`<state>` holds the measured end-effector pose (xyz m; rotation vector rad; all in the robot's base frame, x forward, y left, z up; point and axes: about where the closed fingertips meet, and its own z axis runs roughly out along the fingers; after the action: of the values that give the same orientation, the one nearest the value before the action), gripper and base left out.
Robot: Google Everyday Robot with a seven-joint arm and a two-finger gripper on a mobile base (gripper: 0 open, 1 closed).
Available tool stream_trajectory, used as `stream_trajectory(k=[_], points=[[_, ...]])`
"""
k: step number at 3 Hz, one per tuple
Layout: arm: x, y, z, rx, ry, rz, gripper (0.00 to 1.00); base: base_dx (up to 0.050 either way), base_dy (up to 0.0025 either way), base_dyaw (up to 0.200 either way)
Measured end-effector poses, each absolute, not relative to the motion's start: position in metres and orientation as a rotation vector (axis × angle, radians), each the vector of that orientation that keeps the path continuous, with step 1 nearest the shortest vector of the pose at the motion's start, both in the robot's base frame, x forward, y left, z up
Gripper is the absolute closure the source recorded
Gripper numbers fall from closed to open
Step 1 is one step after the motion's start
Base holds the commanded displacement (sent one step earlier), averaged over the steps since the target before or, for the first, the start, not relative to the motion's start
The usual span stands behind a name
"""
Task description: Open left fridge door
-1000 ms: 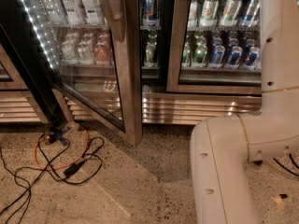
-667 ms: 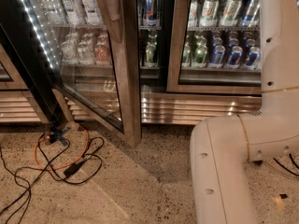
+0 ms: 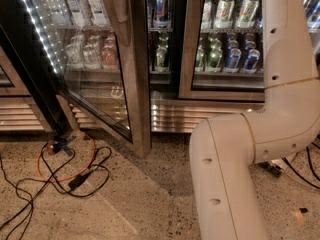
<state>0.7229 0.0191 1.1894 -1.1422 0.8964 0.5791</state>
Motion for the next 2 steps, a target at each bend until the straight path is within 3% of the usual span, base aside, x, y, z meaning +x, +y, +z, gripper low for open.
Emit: stream_trajectory(k=[2], points=[[0.707, 0.073, 1.193, -1.259, 0.815, 0.679, 1.00, 0.000, 0.00000, 0.000]])
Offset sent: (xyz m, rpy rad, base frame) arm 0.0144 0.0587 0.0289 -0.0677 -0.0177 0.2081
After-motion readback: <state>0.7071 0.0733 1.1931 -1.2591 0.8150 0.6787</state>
